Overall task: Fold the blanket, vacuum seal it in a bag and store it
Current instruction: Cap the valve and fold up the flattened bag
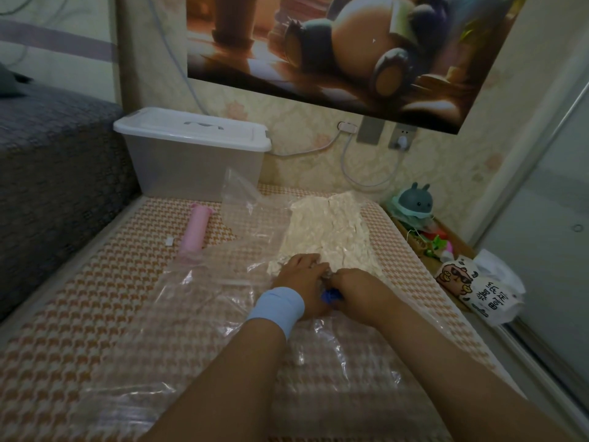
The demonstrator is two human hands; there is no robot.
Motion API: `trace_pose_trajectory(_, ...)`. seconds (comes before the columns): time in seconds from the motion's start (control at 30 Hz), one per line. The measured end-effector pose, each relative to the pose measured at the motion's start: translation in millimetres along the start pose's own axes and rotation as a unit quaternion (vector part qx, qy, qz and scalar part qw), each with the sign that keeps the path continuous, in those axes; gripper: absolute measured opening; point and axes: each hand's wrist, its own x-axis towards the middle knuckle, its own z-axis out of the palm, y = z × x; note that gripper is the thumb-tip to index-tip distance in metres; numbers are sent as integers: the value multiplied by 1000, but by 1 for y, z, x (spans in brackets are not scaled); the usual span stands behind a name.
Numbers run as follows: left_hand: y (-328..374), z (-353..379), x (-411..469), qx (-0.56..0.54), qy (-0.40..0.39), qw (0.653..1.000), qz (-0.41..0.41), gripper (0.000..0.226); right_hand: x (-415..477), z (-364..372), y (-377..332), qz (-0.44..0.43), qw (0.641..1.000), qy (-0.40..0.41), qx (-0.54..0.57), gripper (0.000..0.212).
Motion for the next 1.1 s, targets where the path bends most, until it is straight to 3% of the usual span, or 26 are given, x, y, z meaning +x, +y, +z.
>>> trace_pose_trajectory(0.17, 1, -2, -4, -21, 1, 1000, -4, 94, 6, 2, -4, 40, 999, -15, -13, 25)
trace_pose_trajectory(0.4, 0, 2, 1, 11, 2, 1000, 3, 92, 1, 3, 1, -71, 996, 0, 54, 20)
trace_pose_trajectory(0.53, -1, 6, 3, 16, -6, 1000, -1, 93, 3, 4, 0, -77, 996, -9, 34, 19)
trace_pose_trajectory(0.9, 0, 2, 0, 7, 1, 1000, -2, 90, 1, 2, 0, -41, 997, 3, 63, 21)
trace_pose_trajectory(1.1, -1, 0, -3, -14, 14, 1000, -5, 92, 4, -4, -2, 49, 999, -1, 0, 25)
